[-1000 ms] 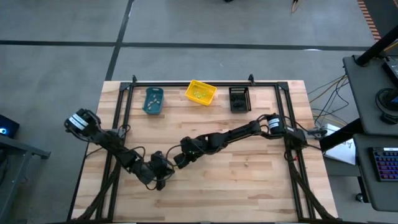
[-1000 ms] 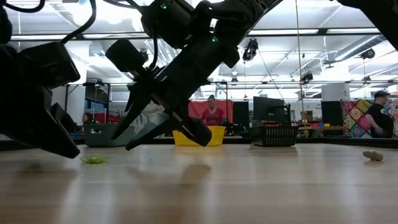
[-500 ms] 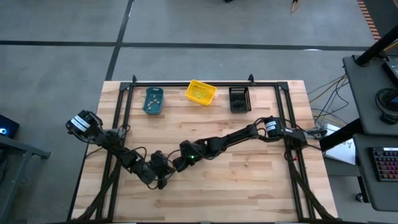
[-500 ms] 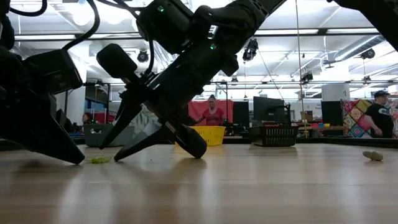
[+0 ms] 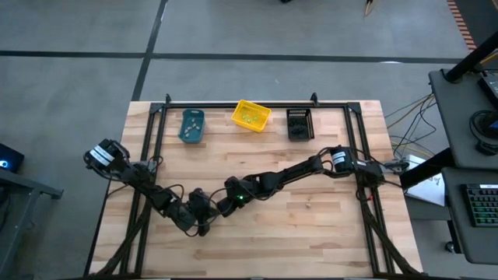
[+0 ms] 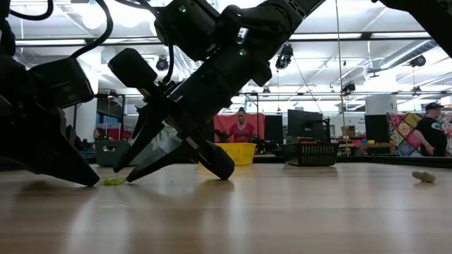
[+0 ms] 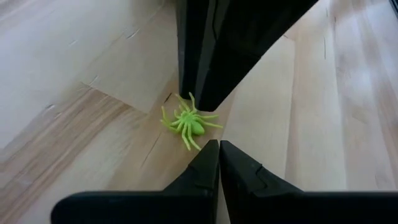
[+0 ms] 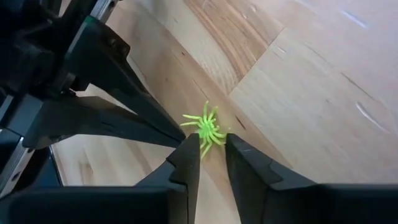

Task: Sort Halloween decoration
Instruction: Put the green spider toy into the yellow bin

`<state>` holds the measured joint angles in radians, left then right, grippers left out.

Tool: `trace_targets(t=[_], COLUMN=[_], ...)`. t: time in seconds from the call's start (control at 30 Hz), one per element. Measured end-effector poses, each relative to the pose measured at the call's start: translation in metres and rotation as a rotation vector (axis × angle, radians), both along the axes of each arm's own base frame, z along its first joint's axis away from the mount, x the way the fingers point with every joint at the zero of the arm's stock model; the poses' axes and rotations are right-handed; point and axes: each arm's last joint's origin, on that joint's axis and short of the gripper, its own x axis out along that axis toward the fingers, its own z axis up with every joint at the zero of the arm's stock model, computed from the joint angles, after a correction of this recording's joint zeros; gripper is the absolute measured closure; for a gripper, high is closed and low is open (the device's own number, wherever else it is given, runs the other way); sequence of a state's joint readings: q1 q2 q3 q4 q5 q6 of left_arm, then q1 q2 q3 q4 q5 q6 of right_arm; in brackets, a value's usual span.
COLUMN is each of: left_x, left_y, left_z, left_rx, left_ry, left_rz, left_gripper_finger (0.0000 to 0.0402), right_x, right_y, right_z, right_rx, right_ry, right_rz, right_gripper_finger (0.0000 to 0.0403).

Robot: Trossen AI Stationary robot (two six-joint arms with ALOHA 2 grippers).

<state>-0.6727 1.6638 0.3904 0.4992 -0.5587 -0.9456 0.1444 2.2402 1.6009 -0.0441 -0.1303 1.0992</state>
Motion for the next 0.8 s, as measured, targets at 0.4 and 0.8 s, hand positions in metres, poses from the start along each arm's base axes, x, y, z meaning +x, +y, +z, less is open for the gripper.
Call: trace_targets(t=[0.4,0.8], left_x=[-0.001,-0.003], left_y=[0.001,0.002], left_z=[0.021,0.013], left_rx=[-0.005,0.077], left_ry=[-0.065,-0.017], left_rz=[-0.004,-0.025], left_gripper_finger=[0.0401,0.0401], right_x=[0.000,-0.001], right_y=[0.000,-0.001], right_z=[-0.001,-0.002], right_rx=[-0.064,-0.069], right_ry=[-0.006,0.007], right_rz=[0.004,0.006], right_gripper_finger=[0.0392,0.0394])
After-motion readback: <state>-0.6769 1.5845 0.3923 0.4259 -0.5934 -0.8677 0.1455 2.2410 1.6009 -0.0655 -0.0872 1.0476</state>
